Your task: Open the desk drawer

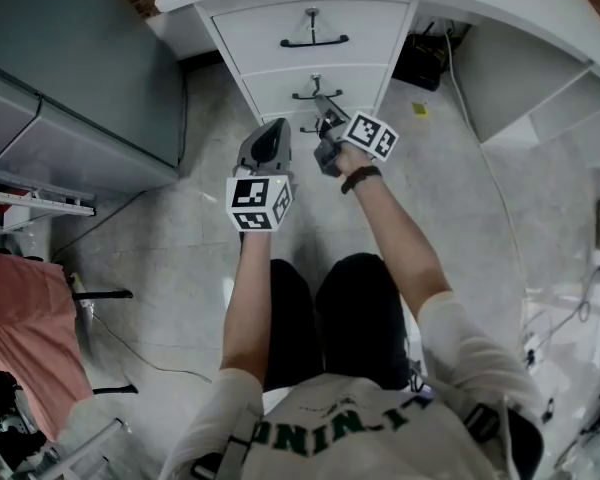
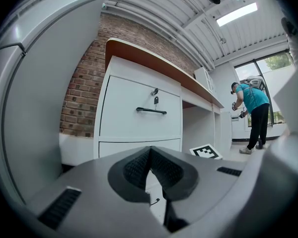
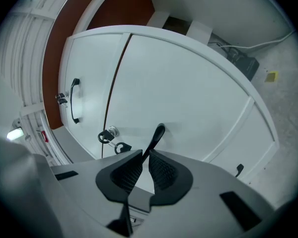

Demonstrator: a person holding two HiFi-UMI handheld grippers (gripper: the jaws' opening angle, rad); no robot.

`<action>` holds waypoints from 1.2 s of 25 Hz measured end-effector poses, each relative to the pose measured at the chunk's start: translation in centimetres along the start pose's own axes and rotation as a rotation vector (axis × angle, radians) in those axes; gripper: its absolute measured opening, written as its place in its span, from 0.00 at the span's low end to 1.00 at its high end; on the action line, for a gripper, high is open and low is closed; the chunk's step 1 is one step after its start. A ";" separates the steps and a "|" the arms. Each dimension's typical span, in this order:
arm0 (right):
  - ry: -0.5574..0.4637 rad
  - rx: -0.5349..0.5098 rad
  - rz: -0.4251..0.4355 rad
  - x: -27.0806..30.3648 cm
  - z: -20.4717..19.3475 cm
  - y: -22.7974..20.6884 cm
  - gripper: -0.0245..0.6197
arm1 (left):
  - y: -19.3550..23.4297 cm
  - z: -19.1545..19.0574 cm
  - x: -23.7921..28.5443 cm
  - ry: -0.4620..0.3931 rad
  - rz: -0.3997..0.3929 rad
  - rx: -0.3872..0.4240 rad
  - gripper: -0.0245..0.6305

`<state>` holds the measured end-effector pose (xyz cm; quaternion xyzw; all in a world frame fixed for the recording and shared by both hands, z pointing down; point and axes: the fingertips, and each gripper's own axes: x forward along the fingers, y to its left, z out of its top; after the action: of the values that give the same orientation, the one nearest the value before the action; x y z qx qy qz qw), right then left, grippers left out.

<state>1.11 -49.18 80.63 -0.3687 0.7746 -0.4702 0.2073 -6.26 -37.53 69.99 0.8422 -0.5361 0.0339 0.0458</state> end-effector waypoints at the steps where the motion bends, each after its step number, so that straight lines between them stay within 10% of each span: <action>1: -0.004 0.008 0.013 0.0 0.0 0.1 0.10 | 0.0 0.0 0.0 0.001 0.000 0.001 0.04; 30: -0.031 0.070 0.049 -2.4 -1.3 0.8 0.08 | -0.3 -0.5 -1.1 0.001 0.011 -0.005 0.04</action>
<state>1.51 -46.35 80.47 -0.3495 0.7632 -0.4860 0.2432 -6.48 -36.35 70.36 0.8392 -0.5407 0.0332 0.0481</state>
